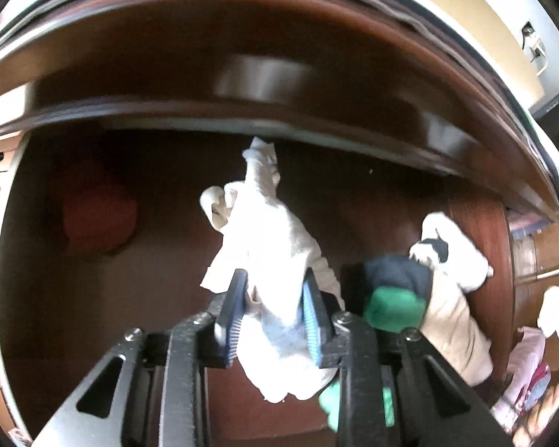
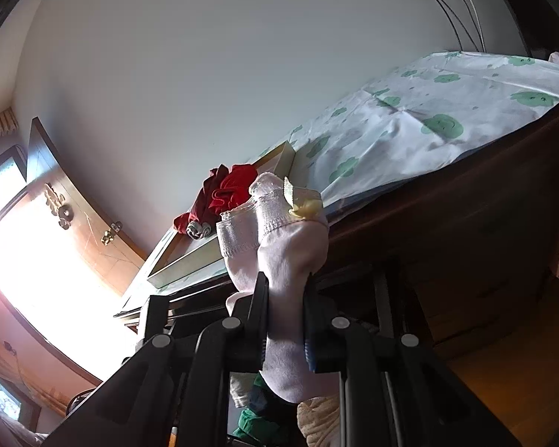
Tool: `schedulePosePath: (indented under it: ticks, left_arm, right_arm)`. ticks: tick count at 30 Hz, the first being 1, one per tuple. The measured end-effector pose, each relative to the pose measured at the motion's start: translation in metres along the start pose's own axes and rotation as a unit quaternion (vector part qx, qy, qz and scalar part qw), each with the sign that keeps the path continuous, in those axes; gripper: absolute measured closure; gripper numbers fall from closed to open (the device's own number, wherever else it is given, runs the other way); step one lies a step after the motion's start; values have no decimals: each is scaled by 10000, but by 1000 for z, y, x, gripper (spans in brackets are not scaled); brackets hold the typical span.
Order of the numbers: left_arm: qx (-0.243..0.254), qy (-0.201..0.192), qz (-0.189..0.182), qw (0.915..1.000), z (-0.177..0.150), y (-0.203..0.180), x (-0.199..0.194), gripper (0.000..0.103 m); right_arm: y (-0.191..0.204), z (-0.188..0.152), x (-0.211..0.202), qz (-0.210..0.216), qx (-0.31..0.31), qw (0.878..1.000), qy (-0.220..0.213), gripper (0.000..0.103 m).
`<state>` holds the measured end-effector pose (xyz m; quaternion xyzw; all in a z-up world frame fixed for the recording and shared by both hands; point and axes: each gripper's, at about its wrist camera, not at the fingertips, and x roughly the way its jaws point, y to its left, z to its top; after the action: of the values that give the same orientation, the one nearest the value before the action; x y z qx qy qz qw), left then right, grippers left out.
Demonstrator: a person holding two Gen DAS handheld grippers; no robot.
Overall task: Take underwear out of drawer
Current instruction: 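Lift both held garments out of the drawer and carry them over the box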
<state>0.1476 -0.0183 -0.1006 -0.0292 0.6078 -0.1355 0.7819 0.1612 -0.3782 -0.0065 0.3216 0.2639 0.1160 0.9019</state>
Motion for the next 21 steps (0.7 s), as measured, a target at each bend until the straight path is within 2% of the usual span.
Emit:
schedulePosePath:
  ticks: [3, 5, 7, 11, 13, 15, 18, 19, 21]
  left_arm:
    - [82, 61, 151, 9998, -5, 14, -4, 76]
    - [93, 54, 299, 9995, 3, 9, -6, 72]
    - [-20, 141, 389, 9991, 4, 8, -2, 59]
    - [-248, 300, 426, 9983, 8, 5, 6, 43]
    - [-292, 361, 522, 9976, 10, 3, 11, 30]
    - [-324, 494, 624, 9963, 10, 2, 21, 29]
    - [-444, 718, 491, 9952, 8, 2, 37, 30]
    - [-498, 765, 385, 9951, 10, 2, 41, 38]
    - [-584, 711, 130, 9957, 13, 4, 44, 46]
  right_arm:
    - [3, -2, 4, 18, -41, 10000, 58, 86]
    - [6, -3, 6, 41, -74, 9999, 79, 86]
    - [9, -4, 9, 78, -88, 9999, 95, 86]
    - [18, -6, 13, 146, -159, 9996, 174, 86]
    - [21, -7, 14, 164, -205, 9995, 190, 86]
    - [22, -6, 14, 176, -209, 9994, 192, 86]
    - [21, -6, 13, 171, -191, 9995, 187, 86]
    - [22, -6, 13, 164, -184, 9995, 177, 86]
    - [21, -6, 12, 162, -165, 9996, 164, 86]
